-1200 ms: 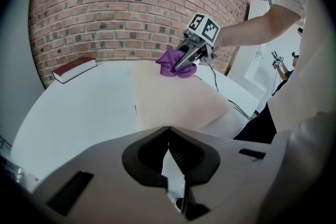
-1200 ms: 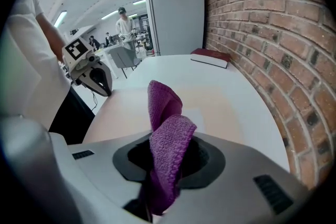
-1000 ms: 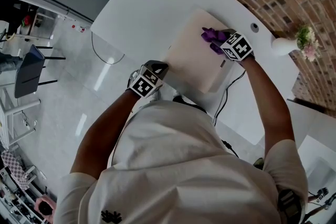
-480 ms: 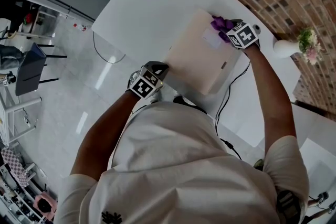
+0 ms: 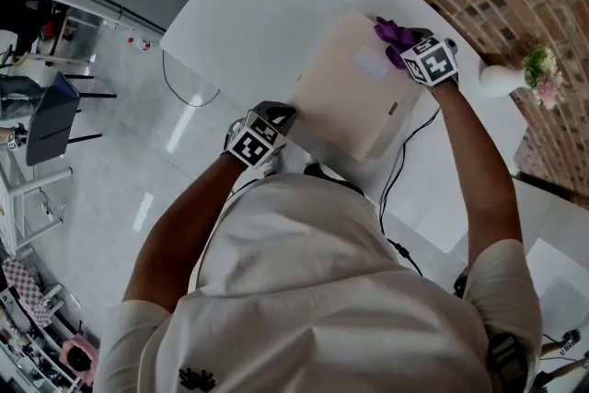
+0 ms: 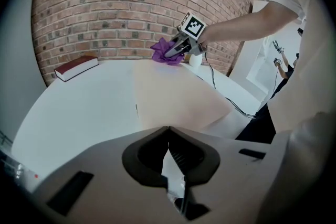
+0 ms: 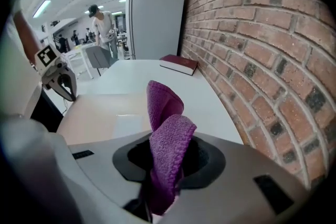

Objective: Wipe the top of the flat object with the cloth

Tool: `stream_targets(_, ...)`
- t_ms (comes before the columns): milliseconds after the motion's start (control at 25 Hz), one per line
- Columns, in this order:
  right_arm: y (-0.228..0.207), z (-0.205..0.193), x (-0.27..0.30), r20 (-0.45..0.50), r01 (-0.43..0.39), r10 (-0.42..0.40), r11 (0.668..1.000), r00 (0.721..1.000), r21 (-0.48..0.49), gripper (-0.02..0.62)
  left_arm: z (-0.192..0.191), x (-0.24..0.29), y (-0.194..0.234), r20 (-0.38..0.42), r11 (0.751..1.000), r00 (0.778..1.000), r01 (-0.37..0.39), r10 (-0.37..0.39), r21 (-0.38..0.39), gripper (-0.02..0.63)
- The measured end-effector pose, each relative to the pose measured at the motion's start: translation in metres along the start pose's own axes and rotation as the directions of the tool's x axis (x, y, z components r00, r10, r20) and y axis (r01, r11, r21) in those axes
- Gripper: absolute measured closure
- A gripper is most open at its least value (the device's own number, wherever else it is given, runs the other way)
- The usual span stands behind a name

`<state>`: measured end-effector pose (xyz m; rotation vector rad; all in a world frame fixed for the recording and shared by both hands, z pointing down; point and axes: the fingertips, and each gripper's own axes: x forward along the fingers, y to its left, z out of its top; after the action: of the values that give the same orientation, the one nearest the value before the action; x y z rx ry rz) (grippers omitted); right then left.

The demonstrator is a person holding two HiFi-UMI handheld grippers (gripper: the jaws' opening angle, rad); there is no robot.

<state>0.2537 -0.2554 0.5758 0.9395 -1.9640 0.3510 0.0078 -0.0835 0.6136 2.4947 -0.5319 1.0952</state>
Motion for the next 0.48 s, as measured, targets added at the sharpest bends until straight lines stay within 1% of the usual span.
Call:
stream_targets(120,0.032,0.004,-0.017,0.034,-0.054,0.054,0.999,0.998,-0.007,0.469,0.002,-0.002,0.0,0.01,1.0,1.0,0.0,0.0,-0.001,0.581)
stream_targets(240,0.077,0.005,-0.033,0.056,-0.124,0.125,0.992,0.991,-0.015,0.469,0.003,-0.005,0.0,0.017,1.0,1.0,0.001,-0.001,-0.002,0.581)
stream_targets(360,0.131,0.001,-0.045,0.052,-0.211,0.213,0.976,0.976,-0.043,0.469,0.002,-0.005,0.0,0.018,1.0,1.0,0.003,-0.003,0.006,0.581)
stream_targets(480,0.185,-0.007,-0.055,0.037,-0.298,0.3,0.952,0.953,-0.067,0.469,0.001,-0.006,-0.002,0.018,1.0,1.0,0.008,-0.008,0.009,0.581)
